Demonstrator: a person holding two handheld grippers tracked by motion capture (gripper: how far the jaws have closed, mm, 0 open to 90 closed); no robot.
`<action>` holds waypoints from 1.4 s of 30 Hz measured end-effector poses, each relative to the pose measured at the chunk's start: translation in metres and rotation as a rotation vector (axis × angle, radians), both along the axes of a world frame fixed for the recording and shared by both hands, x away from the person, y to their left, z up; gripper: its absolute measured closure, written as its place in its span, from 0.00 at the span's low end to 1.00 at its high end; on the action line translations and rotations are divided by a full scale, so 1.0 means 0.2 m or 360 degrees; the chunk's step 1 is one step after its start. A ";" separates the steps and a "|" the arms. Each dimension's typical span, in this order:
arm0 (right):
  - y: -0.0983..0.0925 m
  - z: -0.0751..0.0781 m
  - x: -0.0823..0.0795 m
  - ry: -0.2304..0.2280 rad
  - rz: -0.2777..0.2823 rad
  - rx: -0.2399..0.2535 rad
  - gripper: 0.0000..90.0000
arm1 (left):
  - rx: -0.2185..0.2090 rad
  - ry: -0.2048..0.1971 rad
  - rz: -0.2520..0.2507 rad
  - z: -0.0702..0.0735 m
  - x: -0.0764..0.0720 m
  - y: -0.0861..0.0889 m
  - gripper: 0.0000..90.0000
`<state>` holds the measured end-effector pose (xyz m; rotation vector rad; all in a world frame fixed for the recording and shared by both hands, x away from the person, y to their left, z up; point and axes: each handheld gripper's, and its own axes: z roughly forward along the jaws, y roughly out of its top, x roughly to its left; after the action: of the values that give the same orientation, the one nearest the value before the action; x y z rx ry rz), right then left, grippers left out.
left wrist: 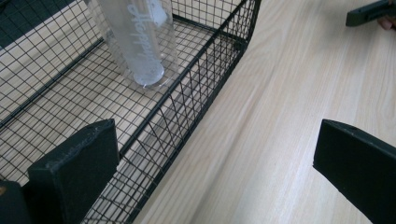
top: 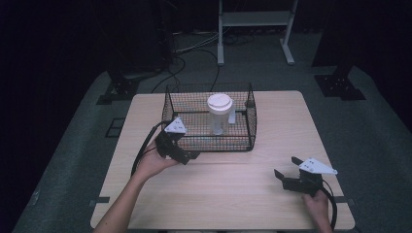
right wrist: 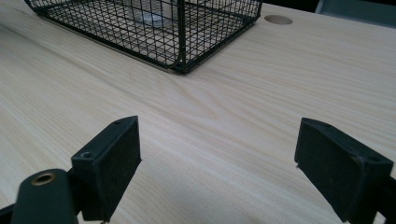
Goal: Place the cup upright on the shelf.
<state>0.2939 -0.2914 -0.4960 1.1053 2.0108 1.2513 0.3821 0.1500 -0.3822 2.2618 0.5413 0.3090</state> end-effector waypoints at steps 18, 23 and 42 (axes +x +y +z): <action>0.00 0.00 0.00 -0.0002 0.0001 -0.0014 0.15 | -0.0048 -0.0038 -0.0010 -0.06 -0.14 0.07 0.00; 0.01 0.00 0.00 -0.0004 0.0003 -0.0018 0.15 | -0.0050 -0.0039 -0.0005 -0.08 -0.16 0.08 0.00; 0.01 0.00 0.00 -0.0005 0.0001 -0.0027 0.15 | -0.0103 -0.0036 0.0030 -0.17 -0.27 0.16 0.00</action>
<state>0.2934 -0.2896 -0.4961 1.0939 2.0158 1.2337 0.3276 0.1810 -0.4170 2.1894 0.5538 0.3216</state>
